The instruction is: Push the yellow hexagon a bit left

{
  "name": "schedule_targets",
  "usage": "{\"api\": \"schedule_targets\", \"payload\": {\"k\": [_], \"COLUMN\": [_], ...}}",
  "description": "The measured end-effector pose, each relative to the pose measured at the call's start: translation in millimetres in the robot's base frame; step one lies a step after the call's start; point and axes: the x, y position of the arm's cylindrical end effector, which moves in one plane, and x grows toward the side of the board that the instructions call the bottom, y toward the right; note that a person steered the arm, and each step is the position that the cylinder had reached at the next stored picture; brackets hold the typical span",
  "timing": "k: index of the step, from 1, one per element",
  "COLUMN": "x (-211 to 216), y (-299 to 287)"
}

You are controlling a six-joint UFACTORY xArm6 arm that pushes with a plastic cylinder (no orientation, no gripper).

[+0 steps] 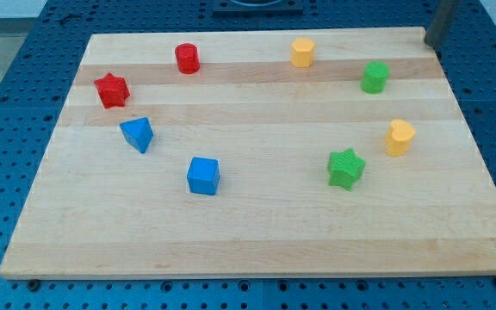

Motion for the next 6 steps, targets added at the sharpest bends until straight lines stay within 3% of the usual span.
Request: {"api": "schedule_targets", "payload": {"k": [3, 6], "x": [-3, 6], "y": [-56, -154]}}
